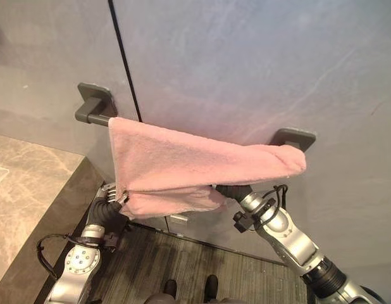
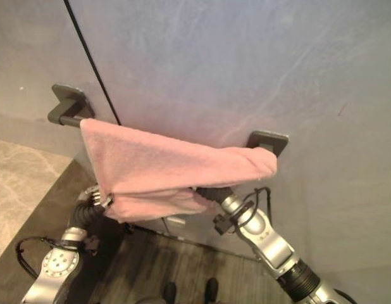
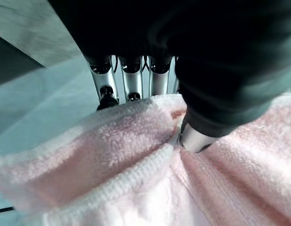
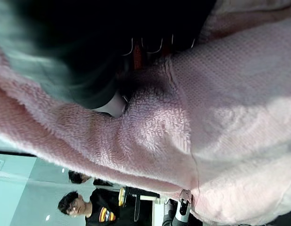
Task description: Put brush and paste in cup on sink, flatten towel.
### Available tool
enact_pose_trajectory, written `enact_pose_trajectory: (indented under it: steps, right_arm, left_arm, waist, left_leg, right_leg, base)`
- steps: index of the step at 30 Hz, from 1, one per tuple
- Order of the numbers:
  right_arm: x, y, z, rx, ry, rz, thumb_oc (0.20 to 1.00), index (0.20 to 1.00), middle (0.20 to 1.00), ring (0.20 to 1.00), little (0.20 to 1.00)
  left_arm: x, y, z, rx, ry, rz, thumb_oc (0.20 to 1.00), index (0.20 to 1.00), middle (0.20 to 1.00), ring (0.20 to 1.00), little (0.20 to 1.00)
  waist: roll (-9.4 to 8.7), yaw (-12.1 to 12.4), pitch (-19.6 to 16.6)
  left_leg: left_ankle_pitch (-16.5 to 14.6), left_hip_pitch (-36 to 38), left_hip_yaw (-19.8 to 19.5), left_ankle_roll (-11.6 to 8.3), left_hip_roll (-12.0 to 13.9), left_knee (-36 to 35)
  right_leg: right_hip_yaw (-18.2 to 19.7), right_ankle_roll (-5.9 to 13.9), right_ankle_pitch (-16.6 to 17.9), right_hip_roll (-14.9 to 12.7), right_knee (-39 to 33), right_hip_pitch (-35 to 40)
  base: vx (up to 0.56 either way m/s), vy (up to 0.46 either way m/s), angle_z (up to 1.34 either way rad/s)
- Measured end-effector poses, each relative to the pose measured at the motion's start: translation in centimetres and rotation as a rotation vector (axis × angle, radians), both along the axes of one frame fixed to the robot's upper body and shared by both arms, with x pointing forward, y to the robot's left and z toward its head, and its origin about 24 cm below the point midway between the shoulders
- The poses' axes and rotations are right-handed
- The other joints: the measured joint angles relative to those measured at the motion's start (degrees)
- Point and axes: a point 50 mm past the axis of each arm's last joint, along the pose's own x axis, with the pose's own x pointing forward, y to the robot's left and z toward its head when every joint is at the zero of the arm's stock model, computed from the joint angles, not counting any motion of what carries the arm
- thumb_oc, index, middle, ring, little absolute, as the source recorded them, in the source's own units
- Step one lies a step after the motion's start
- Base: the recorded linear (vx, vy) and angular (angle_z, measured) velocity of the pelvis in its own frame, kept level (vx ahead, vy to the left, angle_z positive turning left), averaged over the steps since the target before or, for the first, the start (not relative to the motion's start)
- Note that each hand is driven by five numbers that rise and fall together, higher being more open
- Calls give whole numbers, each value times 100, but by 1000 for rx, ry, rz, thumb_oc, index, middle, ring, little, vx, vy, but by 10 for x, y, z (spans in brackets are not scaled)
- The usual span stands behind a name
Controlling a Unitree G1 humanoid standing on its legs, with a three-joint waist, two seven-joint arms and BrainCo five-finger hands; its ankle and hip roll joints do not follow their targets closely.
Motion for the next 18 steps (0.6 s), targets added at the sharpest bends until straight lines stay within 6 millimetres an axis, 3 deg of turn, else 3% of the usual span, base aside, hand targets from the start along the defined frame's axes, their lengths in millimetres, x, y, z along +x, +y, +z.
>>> enact_pose_trajectory:
  steps: [3,7,11,15,18]
  right_arm:
    - [-2,-3,7,13,-28,-9,200,200,200,200,200]
    - [-22,-19,47,74,-197,-25,200,200,200,200,200]
    - [-35,-41,43,44,-175,-59,200,200,200,200,200]
    - [-55,-47,43,54,-134,8,200,200,200,200,200]
    - [-64,-46,51,104,-124,80,200,200,200,200,200]
  left_arm:
    - [1,-5,4,23,-9,-27,200,200,200,200,200]
    - [-3,-24,42,-1,-168,-109,200,200,200,200,200]
    - [-5,-31,80,-91,-345,-162,200,200,200,200,200]
    - [-15,-22,92,-165,-397,-138,200,200,200,200,200]
    - [-26,-14,84,-153,-352,-119,200,200,200,200,200]
  waist:
    - [6,-22,4]
    - [12,-51,16]
    - [-39,-326,8]
    - [-123,-396,48]
    - [-147,-497,58]
  left_leg:
    - [4,20,10,-2,0,0]
    - [4,10,125,-8,-5,-2]
    - [-2,-39,150,2,-7,-3]
    - [-16,-73,300,9,17,-3]
    - [-42,-81,327,6,33,-4]
  right_leg:
    - [16,-5,6,2,0,-16]
    - [100,4,16,1,0,-58]
    - [137,6,31,7,0,-120]
    - [282,-12,60,46,1,-225]
    - [307,7,44,58,1,-223]
  base:
    - [-71,8,-1]
    - [-7,11,-9]
    - [7,8,-5]
    - [-22,12,-22]
    - [-16,17,-9]
